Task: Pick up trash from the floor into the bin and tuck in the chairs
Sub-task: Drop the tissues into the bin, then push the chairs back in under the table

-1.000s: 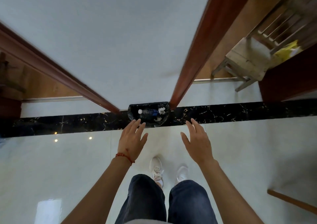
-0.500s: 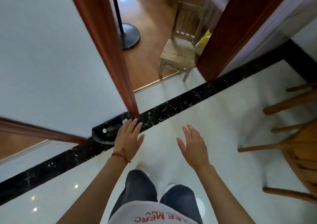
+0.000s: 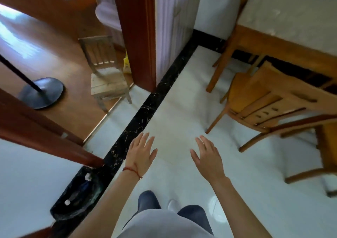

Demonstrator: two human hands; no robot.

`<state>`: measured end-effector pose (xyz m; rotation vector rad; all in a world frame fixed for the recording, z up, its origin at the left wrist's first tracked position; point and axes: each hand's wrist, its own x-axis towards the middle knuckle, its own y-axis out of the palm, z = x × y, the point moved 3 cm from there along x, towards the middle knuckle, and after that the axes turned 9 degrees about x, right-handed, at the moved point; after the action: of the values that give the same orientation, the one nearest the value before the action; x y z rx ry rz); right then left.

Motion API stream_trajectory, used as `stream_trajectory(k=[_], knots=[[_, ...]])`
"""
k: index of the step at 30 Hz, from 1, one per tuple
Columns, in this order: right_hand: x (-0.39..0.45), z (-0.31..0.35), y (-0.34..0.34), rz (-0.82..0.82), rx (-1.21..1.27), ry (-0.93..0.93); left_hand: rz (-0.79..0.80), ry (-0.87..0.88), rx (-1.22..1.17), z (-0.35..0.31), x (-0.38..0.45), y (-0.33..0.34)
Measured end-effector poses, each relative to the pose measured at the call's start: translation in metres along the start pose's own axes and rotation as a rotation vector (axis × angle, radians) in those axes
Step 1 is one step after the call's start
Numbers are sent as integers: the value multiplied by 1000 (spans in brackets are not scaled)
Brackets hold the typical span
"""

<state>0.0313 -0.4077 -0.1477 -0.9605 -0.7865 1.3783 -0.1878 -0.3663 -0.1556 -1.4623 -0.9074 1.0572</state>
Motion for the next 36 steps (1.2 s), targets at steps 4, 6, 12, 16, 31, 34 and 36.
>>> stream_trajectory(k=[4,6,12,16,31,34,36], knots=[[-20,-35,-29,-108,40,151,-23,163,52,-42,30,-13],[-31,-49,-42,-153,61,220,-43,242,52,-64,42,-18],[-69,-86,-64,-183,107,447,-26,467,28,-126,61,-28],[-90,-105,-76,-233,112,544,-22,541,-36,-162,66,-30],[-56,-208,-133,-221,69,527,-49,542,-51,-279,126,-42],[-43,-236,-153,-227,102,503,-77,488,-72,-307,139,-46],[-35,-254,-167,-259,179,504,-79,453,-90,-326,147,-51]])
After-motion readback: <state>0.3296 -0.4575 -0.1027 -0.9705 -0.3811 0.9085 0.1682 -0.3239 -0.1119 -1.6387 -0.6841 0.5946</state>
